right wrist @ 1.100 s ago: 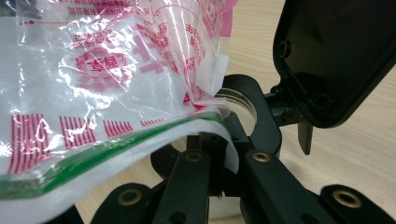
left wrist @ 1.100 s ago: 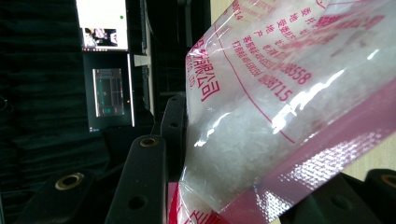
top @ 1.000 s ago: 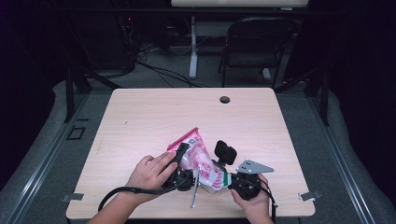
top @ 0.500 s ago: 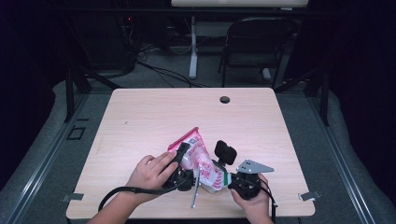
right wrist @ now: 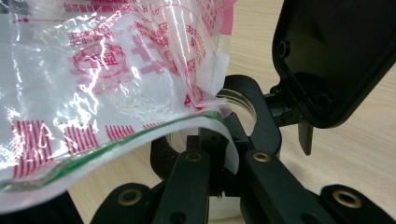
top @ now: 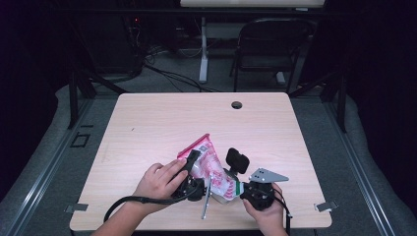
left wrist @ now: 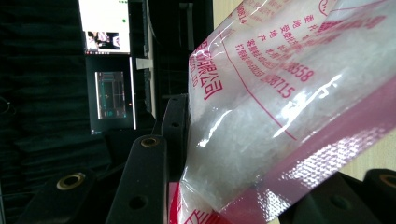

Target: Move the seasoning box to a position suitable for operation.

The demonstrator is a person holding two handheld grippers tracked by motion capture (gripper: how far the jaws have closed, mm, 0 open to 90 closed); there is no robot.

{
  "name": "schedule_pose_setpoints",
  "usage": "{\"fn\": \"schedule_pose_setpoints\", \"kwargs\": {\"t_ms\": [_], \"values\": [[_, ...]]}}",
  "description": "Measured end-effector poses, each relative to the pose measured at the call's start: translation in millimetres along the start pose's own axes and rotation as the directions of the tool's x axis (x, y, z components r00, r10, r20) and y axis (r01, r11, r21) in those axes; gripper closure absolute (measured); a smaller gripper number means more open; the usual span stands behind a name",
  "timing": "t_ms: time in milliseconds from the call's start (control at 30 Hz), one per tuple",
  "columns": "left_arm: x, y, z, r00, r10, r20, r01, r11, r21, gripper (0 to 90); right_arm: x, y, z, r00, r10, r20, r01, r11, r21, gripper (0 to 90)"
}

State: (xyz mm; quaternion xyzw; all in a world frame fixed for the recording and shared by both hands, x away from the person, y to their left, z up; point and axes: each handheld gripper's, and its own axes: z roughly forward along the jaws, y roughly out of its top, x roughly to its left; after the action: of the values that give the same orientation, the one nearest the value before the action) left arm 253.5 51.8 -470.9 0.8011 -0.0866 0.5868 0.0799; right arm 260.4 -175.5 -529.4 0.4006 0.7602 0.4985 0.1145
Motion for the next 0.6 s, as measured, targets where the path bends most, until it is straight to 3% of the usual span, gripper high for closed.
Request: {"fn": "schedule_pose_setpoints", "kwargs": {"t_ms": [600], "values": [[1.4,0.9,-0.6,0.9997,0.02,-0.011,-0.02,0.9998,-0.008,67.7,0.3,-0.1,0.8,1.0,0.001,0.001,-0.001,1.0,-0.001,90.0]]}}
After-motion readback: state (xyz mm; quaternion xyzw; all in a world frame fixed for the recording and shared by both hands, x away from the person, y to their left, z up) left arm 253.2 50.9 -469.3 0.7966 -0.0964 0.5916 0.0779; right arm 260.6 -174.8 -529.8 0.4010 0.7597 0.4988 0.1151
